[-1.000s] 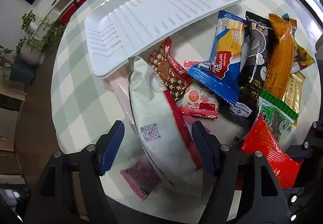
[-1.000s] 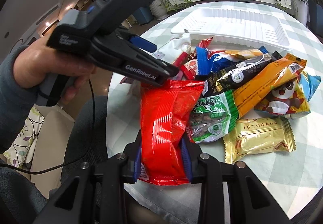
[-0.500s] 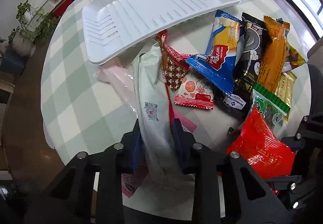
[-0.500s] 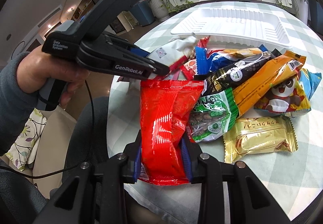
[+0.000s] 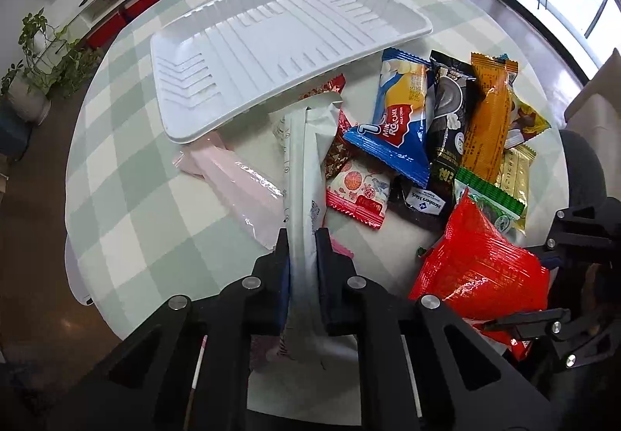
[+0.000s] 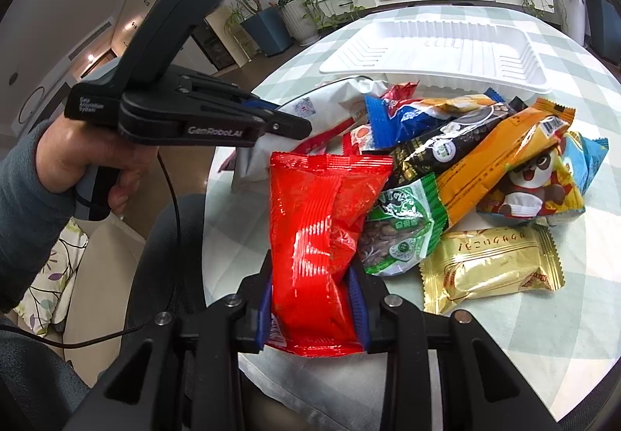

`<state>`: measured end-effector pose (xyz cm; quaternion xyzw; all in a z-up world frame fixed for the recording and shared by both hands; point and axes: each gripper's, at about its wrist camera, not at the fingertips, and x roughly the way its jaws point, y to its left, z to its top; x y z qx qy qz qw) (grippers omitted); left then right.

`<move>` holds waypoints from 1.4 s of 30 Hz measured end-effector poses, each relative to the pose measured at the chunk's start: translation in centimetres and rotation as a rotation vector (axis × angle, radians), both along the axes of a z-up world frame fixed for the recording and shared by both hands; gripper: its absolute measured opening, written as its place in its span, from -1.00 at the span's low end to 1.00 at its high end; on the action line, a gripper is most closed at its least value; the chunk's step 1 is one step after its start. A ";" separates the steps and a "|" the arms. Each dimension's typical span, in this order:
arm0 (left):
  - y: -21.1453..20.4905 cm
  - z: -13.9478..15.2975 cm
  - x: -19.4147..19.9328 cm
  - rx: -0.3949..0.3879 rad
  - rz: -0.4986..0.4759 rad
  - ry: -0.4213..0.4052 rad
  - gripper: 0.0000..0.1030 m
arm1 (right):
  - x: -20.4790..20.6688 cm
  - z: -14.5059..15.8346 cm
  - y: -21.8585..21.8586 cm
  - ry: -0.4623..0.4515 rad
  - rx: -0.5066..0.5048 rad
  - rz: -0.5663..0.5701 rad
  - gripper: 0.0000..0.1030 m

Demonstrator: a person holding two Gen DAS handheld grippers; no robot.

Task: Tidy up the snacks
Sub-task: 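Lift the white packet with the left tool while the right tool lifts the red bag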

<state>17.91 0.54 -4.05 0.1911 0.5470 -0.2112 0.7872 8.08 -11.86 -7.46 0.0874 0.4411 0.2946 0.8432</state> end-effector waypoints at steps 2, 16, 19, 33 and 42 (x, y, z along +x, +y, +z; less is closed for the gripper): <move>0.3 0.0 -0.2 -0.019 0.004 0.003 -0.81 | -0.2 0.1 0.1 -0.003 0.011 0.004 -0.32; 6.1 3.1 -1.2 -0.339 0.149 -0.017 -0.81 | -0.9 2.4 -0.6 -0.029 0.174 -0.007 -0.32; 6.7 3.9 -1.6 -0.402 0.156 -0.022 -0.81 | -0.7 2.4 -1.1 -0.006 0.220 -0.020 -0.32; 7.2 2.3 -2.9 -0.409 0.157 -0.013 -0.82 | 0.2 2.7 -2.4 0.017 0.242 -0.071 -0.32; 8.4 4.3 -2.6 -0.506 0.183 -0.045 -0.82 | 0.5 3.8 -4.0 0.016 0.299 -0.088 -0.32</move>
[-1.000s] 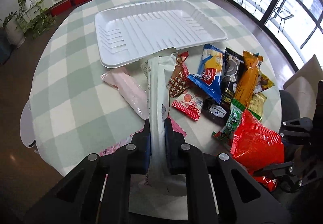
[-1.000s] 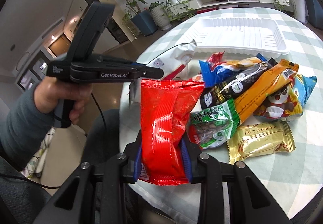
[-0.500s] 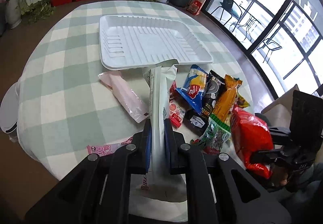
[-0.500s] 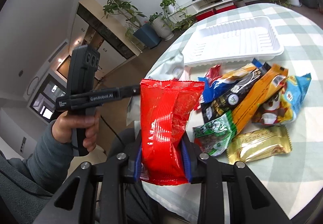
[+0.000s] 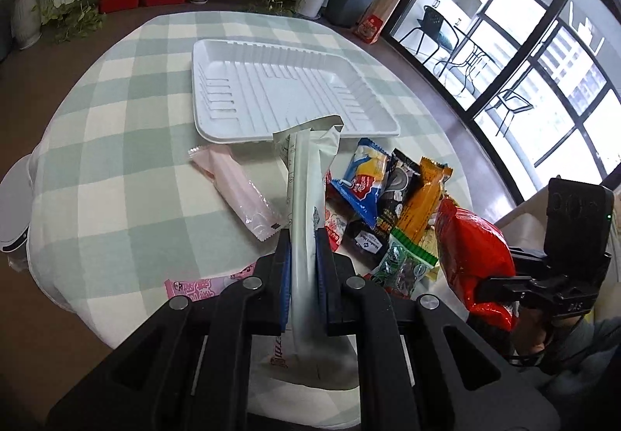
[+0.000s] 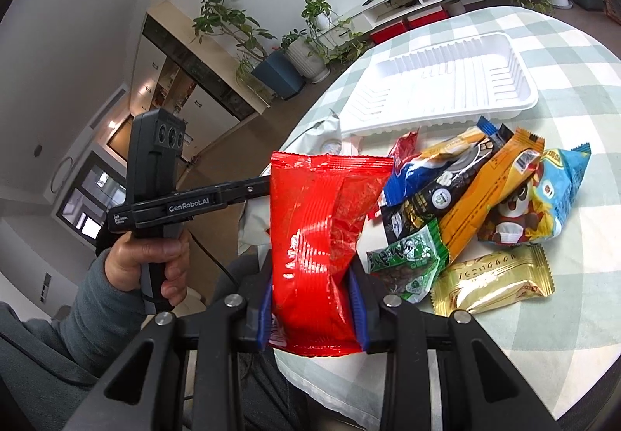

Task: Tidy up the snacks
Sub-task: 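Lift the white packet with the left tool while the right tool lifts the red bag, then lower the white packet into the tray with the left tool while the right tool drops the red bag there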

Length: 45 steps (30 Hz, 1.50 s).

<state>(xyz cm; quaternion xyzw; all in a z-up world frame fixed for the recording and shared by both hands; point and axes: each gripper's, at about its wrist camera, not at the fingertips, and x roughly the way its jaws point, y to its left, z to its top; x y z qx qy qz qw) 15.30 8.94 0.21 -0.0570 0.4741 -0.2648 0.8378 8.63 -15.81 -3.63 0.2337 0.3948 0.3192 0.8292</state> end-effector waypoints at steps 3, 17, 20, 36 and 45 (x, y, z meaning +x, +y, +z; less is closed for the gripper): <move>0.1 1.4 0.8 -0.038 0.005 -0.031 -0.82 | 0.8 0.6 -1.5 -0.004 0.035 -0.020 -0.32; -2.7 6.4 14.2 -0.124 0.050 -0.127 -0.82 | 14.6 4.6 -9.3 0.012 -0.132 -0.210 -0.32; -3.7 4.4 17.3 -0.080 0.072 -0.096 -0.82 | 18.5 3.1 -8.7 0.072 -0.190 -0.213 -0.32; -5.2 -4.1 22.1 -0.011 0.138 0.071 -0.82 | 26.5 -4.2 -6.9 0.198 -0.465 -0.188 -0.32; -5.7 -4.6 22.1 -0.004 0.150 0.048 -0.80 | 26.8 -3.8 -7.0 0.173 -0.481 -0.180 -0.04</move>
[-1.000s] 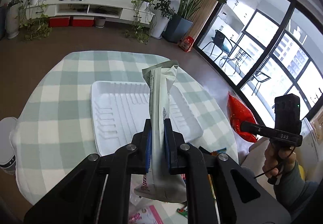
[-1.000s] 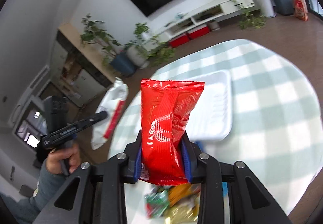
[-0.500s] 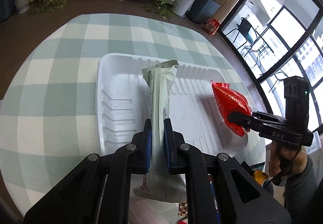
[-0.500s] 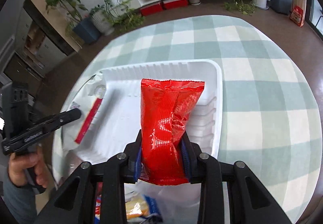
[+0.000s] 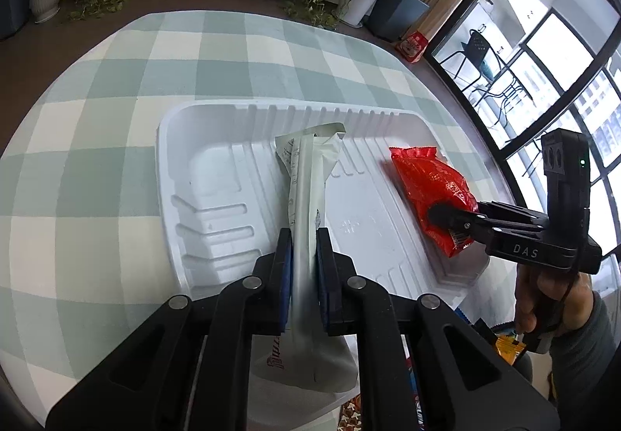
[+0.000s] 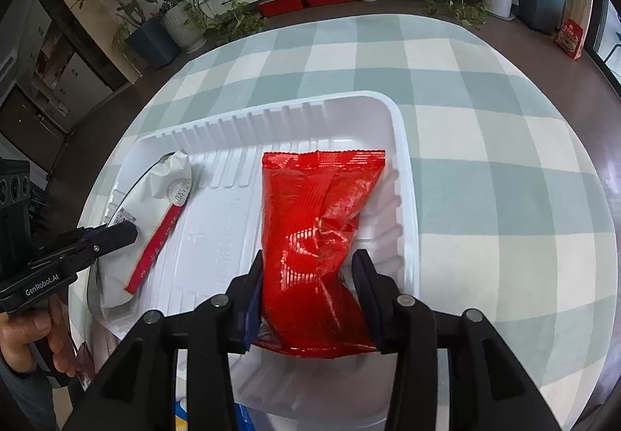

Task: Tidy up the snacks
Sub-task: 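Lower the white packet into the tray with the left tool while the right tool drops the red bag there, then grasp the pink candy packet with the left tool while the right tool grasps the green nut bag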

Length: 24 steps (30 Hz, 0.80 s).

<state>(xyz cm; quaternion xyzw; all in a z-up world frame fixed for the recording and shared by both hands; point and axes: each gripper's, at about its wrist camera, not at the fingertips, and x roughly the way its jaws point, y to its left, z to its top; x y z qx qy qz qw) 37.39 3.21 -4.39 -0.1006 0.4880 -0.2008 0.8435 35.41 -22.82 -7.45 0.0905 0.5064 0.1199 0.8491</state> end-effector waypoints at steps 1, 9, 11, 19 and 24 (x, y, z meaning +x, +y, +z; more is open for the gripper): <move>0.0 0.3 0.0 0.001 0.000 -0.006 -0.80 | 0.0 0.2 0.0 -0.007 -0.007 -0.002 -0.01; 0.6 5.7 -1.6 -0.003 0.042 -0.138 0.20 | -2.1 4.9 0.1 -0.139 -0.078 0.032 0.45; 1.0 8.1 -2.8 -0.012 0.037 -0.186 0.34 | -3.1 6.7 -0.5 -0.177 -0.081 0.019 0.45; 3.8 16.5 -13.2 -0.044 -0.024 -0.487 0.99 | -13.0 13.0 -3.0 -0.398 0.085 -0.008 0.78; 7.1 18.1 -20.9 -0.058 0.066 -0.633 1.00 | -22.0 12.8 -2.2 -0.508 0.294 0.017 1.00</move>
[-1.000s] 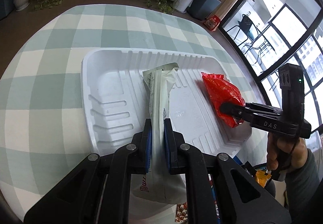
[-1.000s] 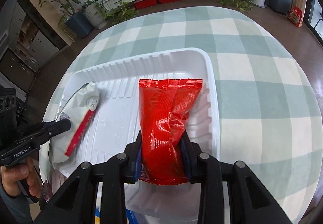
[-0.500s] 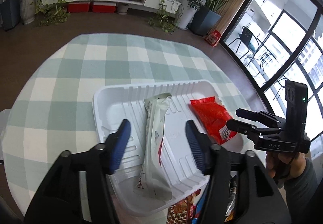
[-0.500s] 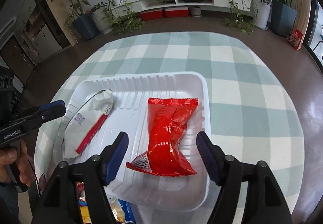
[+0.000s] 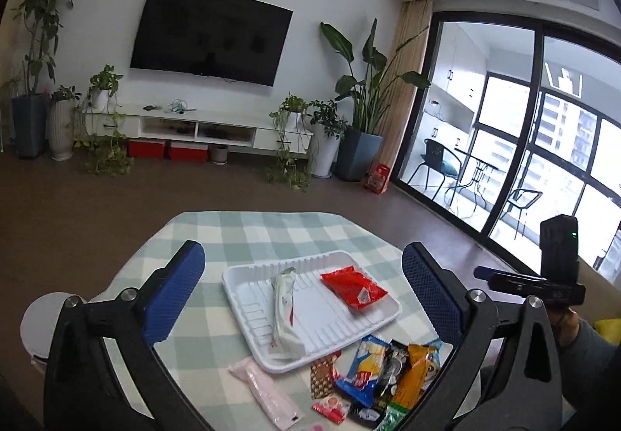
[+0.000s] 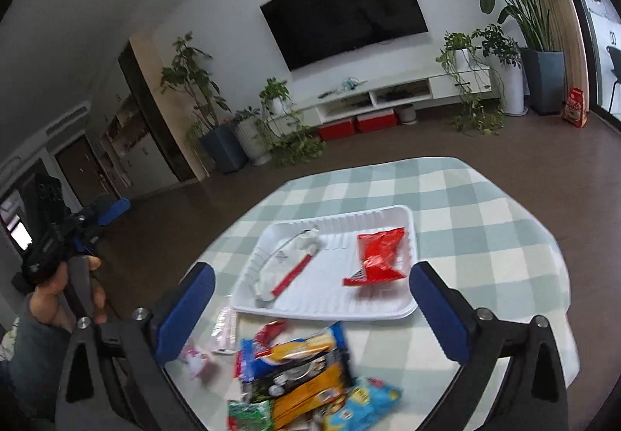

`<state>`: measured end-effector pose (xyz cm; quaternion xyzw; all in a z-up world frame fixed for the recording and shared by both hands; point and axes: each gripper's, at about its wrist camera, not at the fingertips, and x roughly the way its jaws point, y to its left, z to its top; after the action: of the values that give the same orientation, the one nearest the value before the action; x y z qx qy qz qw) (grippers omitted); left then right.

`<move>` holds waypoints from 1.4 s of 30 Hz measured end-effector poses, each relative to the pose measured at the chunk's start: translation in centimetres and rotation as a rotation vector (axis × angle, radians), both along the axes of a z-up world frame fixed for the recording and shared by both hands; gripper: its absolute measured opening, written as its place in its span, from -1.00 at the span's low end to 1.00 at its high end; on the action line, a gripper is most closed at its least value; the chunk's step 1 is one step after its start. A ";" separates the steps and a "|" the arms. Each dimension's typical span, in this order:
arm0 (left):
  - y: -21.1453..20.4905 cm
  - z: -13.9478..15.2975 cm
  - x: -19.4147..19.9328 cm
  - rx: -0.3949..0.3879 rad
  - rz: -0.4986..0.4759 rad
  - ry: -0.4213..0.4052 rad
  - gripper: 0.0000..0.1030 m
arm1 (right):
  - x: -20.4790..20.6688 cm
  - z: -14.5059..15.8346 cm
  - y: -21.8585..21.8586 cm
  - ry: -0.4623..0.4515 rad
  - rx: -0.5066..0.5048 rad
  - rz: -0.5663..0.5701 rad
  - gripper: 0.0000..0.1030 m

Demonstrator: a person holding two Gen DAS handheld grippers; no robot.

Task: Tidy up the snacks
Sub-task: 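Grasp the pink candy packet with the left tool while the right tool grasps the green nut bag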

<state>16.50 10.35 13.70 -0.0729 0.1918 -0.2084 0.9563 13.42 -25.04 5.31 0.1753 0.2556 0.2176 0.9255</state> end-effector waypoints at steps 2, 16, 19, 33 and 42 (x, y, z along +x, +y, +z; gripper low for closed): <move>0.4 -1.4 -1.1 0.062 -0.015 0.145 1.00 | -3.2 -2.3 0.8 0.035 0.100 0.030 1.00; 0.4 -11.4 -7.7 0.306 -0.059 0.303 1.00 | -6.7 -7.4 6.1 0.267 0.177 0.041 0.87; -0.5 -10.7 -6.4 0.365 -0.134 0.274 1.00 | -6.7 -5.1 6.0 0.207 0.119 0.028 0.90; -5.8 -17.4 -2.2 0.831 -0.587 0.358 0.85 | -4.9 -14.1 10.1 0.602 0.222 0.036 0.45; -5.6 -20.5 1.3 0.744 -0.653 0.489 -0.11 | -3.3 -14.9 11.5 0.606 0.204 0.001 0.45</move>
<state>17.80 4.75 -6.77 0.2871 0.4818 -0.3893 0.7307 10.16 -13.58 -9.63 0.3242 0.4966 0.1803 0.7847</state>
